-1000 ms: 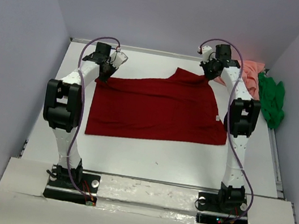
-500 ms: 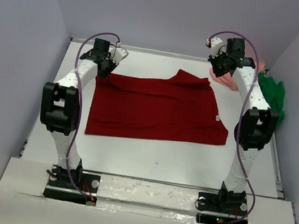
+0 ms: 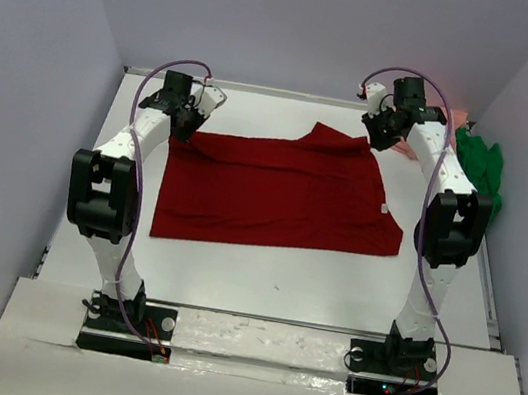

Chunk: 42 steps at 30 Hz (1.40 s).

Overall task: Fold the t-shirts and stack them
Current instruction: Grap the side of the flattened tshirt furthest away from the robot with both arms

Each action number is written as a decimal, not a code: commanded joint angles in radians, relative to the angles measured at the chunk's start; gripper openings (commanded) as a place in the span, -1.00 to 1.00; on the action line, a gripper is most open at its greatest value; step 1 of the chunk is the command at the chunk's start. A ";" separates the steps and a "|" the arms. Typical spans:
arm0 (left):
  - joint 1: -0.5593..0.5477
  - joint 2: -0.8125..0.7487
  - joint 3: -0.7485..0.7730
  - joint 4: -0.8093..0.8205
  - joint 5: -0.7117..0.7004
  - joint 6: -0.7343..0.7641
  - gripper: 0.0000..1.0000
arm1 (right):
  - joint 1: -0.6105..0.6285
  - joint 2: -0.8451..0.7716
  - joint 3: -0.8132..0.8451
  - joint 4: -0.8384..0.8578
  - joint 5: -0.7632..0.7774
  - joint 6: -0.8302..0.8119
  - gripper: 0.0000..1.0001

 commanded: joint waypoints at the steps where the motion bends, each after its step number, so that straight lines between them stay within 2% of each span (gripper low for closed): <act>1: -0.007 -0.039 -0.013 -0.014 0.020 0.001 -1.00 | 0.008 -0.003 -0.007 -0.022 -0.007 -0.007 -0.61; 6: -0.008 -0.040 -0.025 -0.034 0.026 0.010 -1.00 | 0.008 0.002 -0.005 -0.020 0.008 -0.014 -0.57; 10: -0.008 -0.043 -0.042 -0.024 0.029 0.003 -1.00 | 0.008 0.041 0.033 0.000 0.010 -0.025 -0.37; 12: -0.008 -0.040 -0.044 -0.021 0.029 0.000 -1.00 | 0.008 0.093 0.088 0.001 -0.001 -0.017 -0.25; 18: -0.008 -0.035 -0.045 -0.017 0.006 0.004 -1.00 | 0.008 0.262 0.229 0.003 -0.011 0.004 -0.17; 22: -0.008 -0.028 -0.030 -0.020 -0.007 0.004 -1.00 | 0.008 0.321 0.294 0.010 -0.008 0.007 -0.10; 29: -0.008 -0.023 -0.032 -0.017 -0.012 0.000 -1.00 | 0.008 0.333 0.303 0.064 0.018 -0.002 -0.06; 37: -0.008 -0.026 -0.030 -0.011 -0.010 0.001 -1.00 | 0.008 0.319 0.312 0.118 0.028 0.016 0.11; 42: -0.008 -0.025 -0.018 -0.015 -0.006 0.004 -1.00 | 0.008 0.347 0.349 0.124 0.050 0.003 0.14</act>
